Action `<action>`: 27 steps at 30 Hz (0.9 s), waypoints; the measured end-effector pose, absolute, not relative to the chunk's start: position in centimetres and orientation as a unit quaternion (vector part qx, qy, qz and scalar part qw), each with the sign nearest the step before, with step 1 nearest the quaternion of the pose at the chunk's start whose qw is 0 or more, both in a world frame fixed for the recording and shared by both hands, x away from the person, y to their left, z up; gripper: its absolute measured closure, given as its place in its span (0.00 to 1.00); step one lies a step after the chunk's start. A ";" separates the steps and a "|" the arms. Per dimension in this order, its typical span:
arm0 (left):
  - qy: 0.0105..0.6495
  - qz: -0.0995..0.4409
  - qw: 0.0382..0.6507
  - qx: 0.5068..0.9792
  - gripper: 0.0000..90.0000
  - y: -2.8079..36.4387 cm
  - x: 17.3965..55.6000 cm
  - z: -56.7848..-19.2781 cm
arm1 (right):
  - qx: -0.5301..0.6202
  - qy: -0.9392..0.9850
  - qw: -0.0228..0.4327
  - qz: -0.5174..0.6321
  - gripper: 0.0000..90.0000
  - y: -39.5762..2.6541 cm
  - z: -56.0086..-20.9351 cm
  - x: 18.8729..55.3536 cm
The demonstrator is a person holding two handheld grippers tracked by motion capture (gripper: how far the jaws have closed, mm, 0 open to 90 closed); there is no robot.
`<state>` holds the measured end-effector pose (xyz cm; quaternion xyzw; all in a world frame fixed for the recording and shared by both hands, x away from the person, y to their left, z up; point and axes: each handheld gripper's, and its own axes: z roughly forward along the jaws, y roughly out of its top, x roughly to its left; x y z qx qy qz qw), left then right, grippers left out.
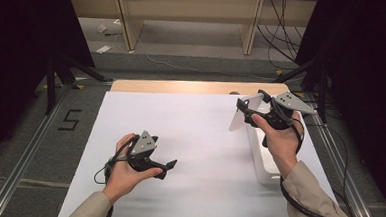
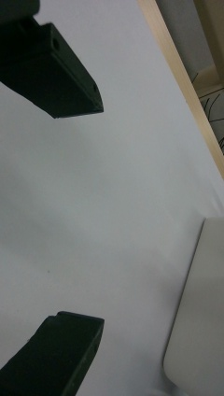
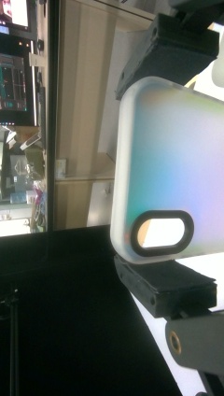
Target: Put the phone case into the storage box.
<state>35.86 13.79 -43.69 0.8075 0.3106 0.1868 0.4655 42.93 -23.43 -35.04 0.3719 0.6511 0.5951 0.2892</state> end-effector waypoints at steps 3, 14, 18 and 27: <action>0.311 0.187 0.465 0.808 0.00 13.8 35.9 -43.7 | 0.374 0.650 0.291 0.594 0.20 -23.6 -35.0 43.0; 0.310 0.186 0.465 0.808 0.00 13.7 35.9 -43.7 | 0.383 0.639 0.300 0.596 0.20 -24.5 -34.6 43.1; 0.310 0.186 0.466 0.808 0.00 13.7 35.9 -43.7 | 0.385 0.637 0.303 0.596 0.20 -24.7 -34.6 43.2; 0.310 0.186 0.466 0.808 0.00 13.7 35.9 -43.7 | 0.391 0.631 0.309 0.595 0.20 -25.4 -34.5 43.3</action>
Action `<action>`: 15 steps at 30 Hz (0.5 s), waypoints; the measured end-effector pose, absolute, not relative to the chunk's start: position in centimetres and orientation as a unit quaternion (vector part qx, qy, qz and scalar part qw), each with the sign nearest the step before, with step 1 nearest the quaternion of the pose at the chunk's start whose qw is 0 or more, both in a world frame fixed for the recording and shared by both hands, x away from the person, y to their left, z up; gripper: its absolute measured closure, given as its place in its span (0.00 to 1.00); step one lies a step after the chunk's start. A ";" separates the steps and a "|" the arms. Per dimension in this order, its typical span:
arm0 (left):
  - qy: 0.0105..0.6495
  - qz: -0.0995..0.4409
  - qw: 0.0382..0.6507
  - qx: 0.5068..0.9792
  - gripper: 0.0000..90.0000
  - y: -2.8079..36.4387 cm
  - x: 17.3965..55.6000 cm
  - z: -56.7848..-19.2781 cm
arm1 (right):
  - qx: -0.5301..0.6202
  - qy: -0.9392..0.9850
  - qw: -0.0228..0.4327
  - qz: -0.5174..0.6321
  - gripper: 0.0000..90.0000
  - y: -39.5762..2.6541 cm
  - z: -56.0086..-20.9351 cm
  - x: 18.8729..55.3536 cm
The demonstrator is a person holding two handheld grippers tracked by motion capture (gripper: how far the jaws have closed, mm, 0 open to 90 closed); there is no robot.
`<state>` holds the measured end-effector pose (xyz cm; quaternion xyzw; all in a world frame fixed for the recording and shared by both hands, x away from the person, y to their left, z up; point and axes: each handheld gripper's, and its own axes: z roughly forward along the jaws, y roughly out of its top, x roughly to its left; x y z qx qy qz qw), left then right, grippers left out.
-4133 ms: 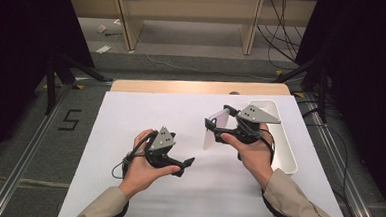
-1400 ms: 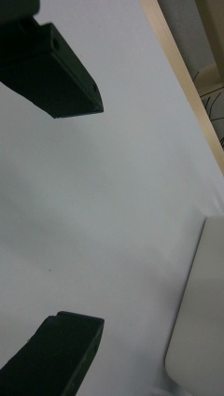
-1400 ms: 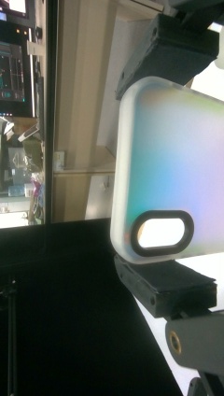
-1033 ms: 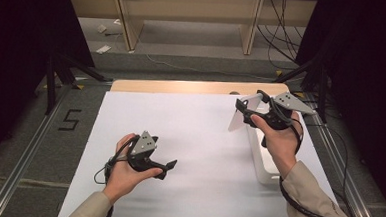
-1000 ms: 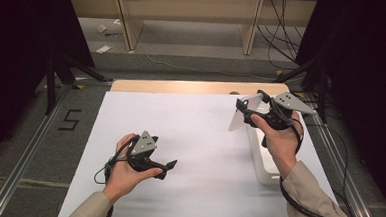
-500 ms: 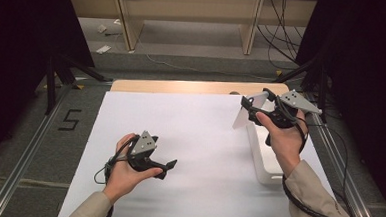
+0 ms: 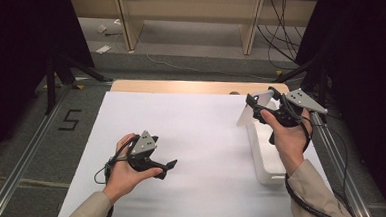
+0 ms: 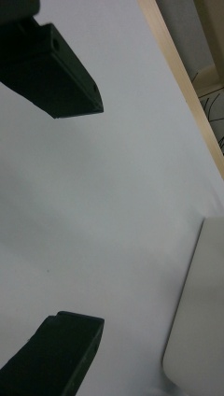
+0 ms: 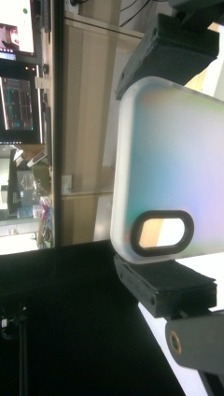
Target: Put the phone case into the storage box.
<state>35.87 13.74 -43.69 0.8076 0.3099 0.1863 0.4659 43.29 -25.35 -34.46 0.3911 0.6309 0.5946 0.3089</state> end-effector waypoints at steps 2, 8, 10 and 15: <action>0.310 0.186 0.466 0.807 0.00 13.7 35.9 -43.7 | 0.393 0.630 0.309 0.594 0.20 -25.5 -34.4 43.3; 0.310 0.187 0.466 0.807 0.00 13.7 35.9 -43.7 | 0.397 0.626 0.313 0.594 0.20 -25.8 -34.4 43.4; 0.310 0.187 0.466 0.807 0.00 13.7 35.9 -43.7 | 0.397 0.625 0.314 0.594 0.20 -25.9 -34.3 43.4; 0.310 0.187 0.467 0.807 0.00 13.7 35.9 -43.7 | 0.402 0.621 0.317 0.594 0.20 -26.2 -34.3 43.4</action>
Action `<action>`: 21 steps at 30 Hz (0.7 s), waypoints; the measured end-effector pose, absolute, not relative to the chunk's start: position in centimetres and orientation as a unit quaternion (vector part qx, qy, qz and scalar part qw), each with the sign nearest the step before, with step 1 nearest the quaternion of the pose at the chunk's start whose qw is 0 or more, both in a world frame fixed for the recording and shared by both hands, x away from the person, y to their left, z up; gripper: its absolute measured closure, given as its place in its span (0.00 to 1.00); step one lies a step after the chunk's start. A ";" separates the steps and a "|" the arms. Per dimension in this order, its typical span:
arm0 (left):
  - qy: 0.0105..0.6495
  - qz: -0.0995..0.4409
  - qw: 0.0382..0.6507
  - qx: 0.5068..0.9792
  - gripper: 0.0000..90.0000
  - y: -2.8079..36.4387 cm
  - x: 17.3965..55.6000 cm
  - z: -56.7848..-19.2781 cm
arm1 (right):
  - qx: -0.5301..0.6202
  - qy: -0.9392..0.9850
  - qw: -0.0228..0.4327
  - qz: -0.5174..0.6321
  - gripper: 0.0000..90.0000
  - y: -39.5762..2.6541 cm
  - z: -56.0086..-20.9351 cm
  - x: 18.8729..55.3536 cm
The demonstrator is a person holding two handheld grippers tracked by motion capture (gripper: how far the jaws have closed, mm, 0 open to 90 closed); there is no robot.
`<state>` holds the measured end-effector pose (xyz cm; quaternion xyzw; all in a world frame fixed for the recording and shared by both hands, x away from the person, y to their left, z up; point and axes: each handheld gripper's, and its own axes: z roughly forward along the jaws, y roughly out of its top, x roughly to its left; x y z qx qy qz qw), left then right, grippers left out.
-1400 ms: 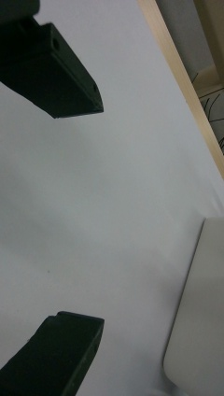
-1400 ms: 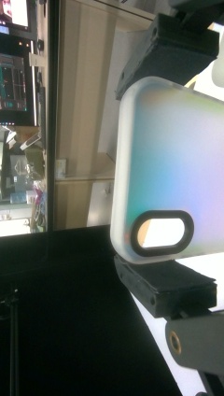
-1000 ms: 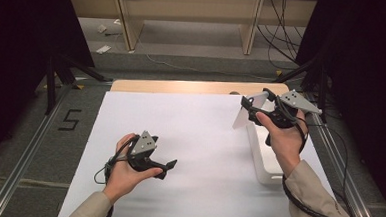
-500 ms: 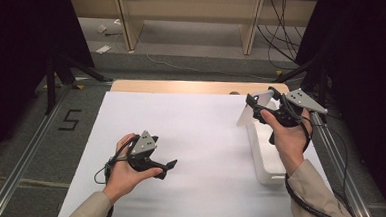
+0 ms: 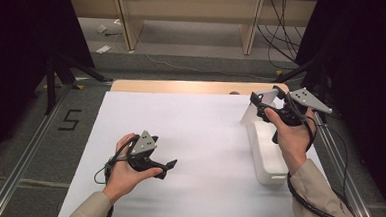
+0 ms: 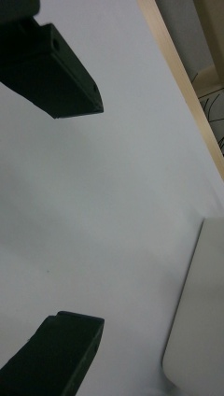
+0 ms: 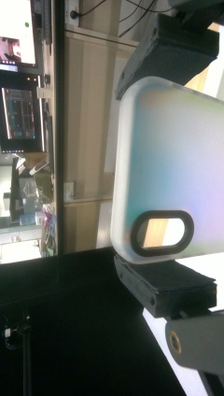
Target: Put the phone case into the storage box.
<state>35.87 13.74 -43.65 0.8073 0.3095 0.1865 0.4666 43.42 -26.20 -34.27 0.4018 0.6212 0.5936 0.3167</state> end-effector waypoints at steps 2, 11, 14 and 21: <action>0.309 0.187 0.466 0.808 0.00 13.7 35.9 -43.7 | 0.403 0.621 0.317 0.593 0.20 -26.3 -34.3 43.4; 0.309 0.187 0.466 0.808 0.00 13.7 35.9 -43.7 | 0.408 0.617 0.322 0.591 0.20 -26.8 -34.3 43.6; 0.309 0.187 0.467 0.807 0.00 13.7 35.9 -43.6 | 0.411 0.616 0.321 0.590 0.20 -27.0 -34.3 43.7; 0.309 0.187 0.467 0.807 0.00 13.7 35.9 -43.6 | 0.415 0.613 0.325 0.588 0.20 -27.3 -34.3 43.8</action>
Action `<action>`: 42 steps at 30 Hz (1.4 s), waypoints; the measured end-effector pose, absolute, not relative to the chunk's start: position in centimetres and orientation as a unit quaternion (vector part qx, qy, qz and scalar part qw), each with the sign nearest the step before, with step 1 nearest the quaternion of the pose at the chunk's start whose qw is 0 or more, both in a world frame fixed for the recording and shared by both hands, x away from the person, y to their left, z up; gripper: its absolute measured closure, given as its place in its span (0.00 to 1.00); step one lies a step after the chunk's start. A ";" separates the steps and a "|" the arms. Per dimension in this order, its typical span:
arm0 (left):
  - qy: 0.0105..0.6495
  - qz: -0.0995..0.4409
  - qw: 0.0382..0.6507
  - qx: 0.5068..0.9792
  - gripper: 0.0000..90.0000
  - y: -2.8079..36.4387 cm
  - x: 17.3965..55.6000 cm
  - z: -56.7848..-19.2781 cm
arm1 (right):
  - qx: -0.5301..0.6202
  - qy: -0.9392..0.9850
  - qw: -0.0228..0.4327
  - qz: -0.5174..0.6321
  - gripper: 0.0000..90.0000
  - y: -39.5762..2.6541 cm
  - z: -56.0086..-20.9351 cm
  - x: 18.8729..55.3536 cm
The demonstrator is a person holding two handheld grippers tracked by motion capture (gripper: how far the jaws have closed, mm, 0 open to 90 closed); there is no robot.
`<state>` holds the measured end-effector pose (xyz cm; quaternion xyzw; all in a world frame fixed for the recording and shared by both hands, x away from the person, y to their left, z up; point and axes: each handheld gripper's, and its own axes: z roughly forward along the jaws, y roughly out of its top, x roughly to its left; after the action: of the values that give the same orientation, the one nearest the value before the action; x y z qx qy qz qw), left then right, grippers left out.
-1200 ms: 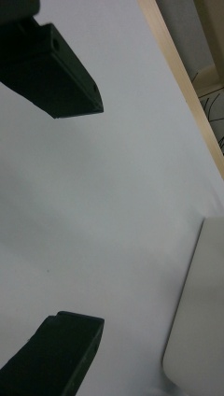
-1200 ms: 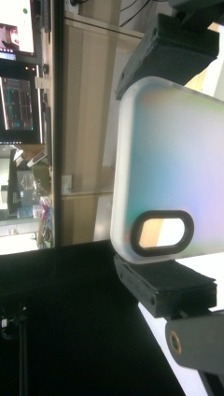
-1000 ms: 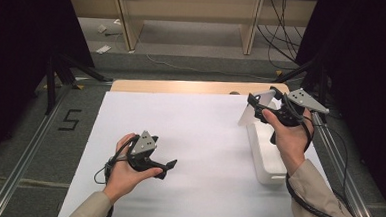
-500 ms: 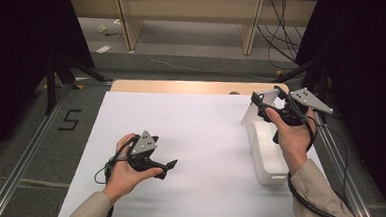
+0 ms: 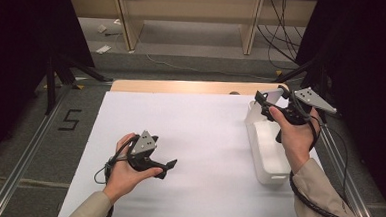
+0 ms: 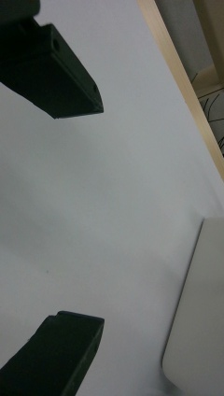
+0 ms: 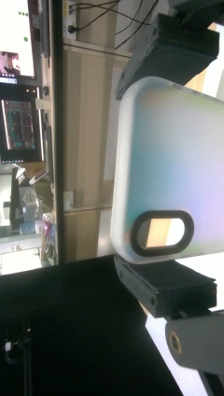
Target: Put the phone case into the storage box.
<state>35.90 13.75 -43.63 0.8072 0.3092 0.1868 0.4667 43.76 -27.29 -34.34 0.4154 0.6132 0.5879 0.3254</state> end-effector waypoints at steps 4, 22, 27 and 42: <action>0.310 0.187 0.467 0.807 0.00 13.8 35.9 -43.6 | 0.418 0.611 0.329 0.587 0.20 -27.7 -34.3 43.8; 0.311 0.187 0.469 0.805 0.00 13.8 35.9 -43.6 | 0.434 0.604 0.339 0.576 0.20 -28.8 -34.4 44.1; 0.312 0.187 0.469 0.805 0.00 13.8 35.9 -43.6 | 0.437 0.604 0.342 0.572 0.20 -29.0 -34.5 44.2; 0.312 0.186 0.469 0.805 0.01 13.8 35.9 -43.6 | 0.445 0.603 0.345 0.564 0.20 -29.4 -34.8 44.4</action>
<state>35.92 13.81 -43.60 0.8048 0.3117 0.1865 0.4694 44.43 -29.38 -34.84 0.4455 0.6034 0.5642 0.3452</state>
